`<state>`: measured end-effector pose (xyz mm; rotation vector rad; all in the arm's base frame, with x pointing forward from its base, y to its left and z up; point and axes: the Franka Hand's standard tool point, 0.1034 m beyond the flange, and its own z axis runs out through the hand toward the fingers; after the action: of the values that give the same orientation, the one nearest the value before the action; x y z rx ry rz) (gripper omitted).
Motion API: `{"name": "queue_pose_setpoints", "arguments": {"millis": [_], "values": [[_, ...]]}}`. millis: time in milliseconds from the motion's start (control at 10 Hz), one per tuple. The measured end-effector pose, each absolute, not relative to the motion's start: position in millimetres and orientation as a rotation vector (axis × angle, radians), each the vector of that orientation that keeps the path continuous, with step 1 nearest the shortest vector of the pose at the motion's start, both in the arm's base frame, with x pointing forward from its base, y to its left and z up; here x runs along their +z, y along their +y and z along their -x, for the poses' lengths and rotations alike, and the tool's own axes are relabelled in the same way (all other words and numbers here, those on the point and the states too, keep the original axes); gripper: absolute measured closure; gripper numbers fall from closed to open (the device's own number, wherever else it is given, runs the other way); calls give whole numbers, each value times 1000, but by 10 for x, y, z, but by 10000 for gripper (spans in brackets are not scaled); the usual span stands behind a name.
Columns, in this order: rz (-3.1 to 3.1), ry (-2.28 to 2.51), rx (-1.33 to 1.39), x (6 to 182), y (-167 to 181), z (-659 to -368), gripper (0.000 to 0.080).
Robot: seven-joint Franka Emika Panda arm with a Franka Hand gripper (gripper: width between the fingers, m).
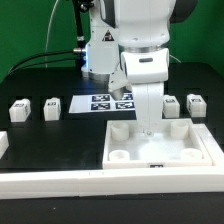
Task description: Assemble one leg
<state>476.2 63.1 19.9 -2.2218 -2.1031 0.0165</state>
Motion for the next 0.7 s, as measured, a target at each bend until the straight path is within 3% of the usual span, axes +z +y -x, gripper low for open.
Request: {"name": "queue_pose_setpoints", "arguments": {"millis": [400,700], "values": [[2302,-2094,-17,608,565,-4672,151],[2367,-2038,-39,634,495,-4598,151]]}}
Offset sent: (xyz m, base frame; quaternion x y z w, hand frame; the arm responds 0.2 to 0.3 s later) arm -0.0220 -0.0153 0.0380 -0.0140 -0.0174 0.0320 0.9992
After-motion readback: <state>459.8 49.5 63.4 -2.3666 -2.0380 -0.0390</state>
